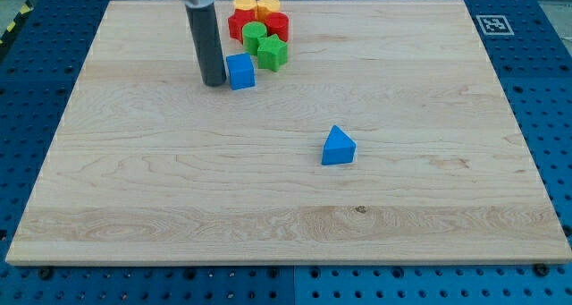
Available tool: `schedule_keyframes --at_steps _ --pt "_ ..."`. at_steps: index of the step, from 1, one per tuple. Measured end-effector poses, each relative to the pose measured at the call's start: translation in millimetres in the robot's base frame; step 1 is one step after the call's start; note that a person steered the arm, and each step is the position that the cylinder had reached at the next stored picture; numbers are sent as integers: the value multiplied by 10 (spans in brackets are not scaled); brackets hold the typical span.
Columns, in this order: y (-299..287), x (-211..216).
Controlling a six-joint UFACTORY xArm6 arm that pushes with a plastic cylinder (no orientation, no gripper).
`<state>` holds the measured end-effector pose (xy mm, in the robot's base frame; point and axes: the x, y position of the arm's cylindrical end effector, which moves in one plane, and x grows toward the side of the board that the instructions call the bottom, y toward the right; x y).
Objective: Push the blue cube to the bottom left of the green circle
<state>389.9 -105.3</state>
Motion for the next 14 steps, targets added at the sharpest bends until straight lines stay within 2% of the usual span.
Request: schedule_keyframes --at_steps 1,2,3,5,7,9,11,12,14 --pt "278 325" --pt "867 417" --pt "904 417" --pt "904 234" --pt "845 314" --pt "703 14" --pt "343 -46" --pt "373 -387" --pt "373 -387"
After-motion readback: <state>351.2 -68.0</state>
